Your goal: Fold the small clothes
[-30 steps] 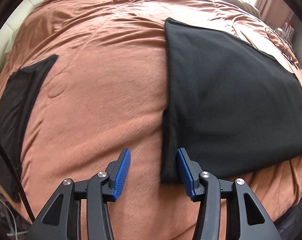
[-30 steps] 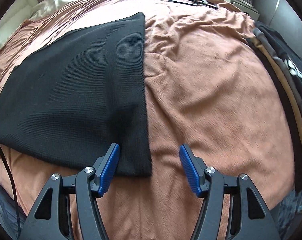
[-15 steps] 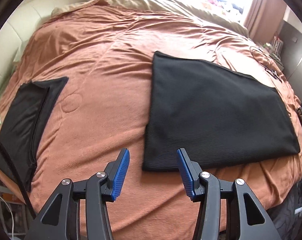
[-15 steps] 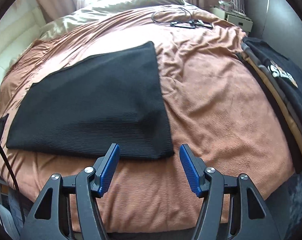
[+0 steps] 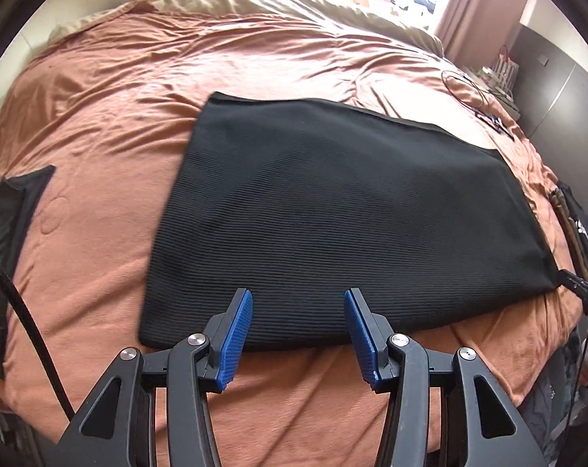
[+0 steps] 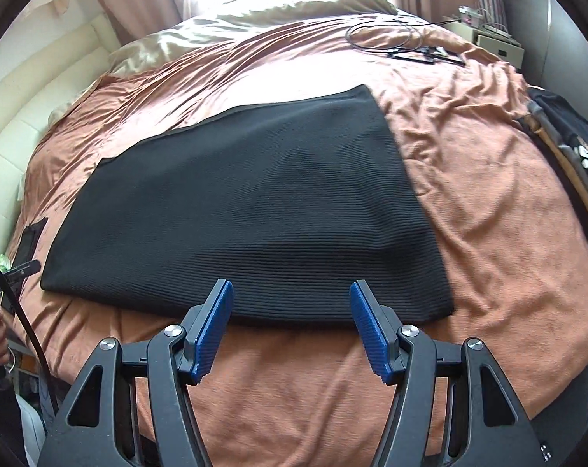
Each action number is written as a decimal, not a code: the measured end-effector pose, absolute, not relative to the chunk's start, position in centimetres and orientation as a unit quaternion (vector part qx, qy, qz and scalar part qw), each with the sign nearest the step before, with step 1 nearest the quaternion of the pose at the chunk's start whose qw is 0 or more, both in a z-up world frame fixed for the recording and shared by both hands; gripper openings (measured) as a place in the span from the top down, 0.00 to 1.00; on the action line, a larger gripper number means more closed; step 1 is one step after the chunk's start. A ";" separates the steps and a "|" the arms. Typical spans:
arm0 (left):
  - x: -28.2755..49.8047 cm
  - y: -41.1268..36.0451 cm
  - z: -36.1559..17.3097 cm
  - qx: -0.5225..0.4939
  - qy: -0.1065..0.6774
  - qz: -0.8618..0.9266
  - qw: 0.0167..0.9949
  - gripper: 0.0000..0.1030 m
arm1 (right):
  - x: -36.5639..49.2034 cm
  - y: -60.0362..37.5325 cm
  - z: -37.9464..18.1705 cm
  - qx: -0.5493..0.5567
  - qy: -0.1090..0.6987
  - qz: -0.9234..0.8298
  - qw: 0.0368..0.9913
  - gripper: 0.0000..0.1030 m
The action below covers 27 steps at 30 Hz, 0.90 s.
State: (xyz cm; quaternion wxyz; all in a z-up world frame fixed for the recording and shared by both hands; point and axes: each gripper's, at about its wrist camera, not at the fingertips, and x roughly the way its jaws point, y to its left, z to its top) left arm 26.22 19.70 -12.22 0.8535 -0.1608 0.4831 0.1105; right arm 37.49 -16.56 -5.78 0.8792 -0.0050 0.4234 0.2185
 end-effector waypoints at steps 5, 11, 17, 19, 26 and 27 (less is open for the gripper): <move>27.9 18.0 -13.7 -0.160 0.497 0.102 0.847 0.50 | 38.3 -12.8 -7.0 -0.029 0.433 0.242 0.868 0.42; 29.2 16.6 -15.2 -0.158 0.508 0.090 0.842 0.50 | 39.4 -8.3 -7.4 -0.071 0.422 0.266 0.864 0.42; 29.5 15.9 -17.1 -0.145 0.520 0.094 0.836 0.50 | 40.6 -5.1 -8.9 -0.090 0.429 0.275 0.856 0.42; 29.2 15.9 -17.2 -0.141 0.514 0.095 0.841 0.50 | 40.7 -4.2 -10.0 -0.105 0.436 0.274 0.851 0.42; 28.4 16.7 -16.7 -0.147 0.516 0.095 0.839 0.50 | 40.0 -2.4 -11.6 -0.177 0.432 0.258 0.846 0.42; 28.2 17.1 -16.6 -0.151 0.513 0.099 0.839 0.50 | 40.1 -2.3 -11.4 -0.179 0.434 0.256 0.845 0.42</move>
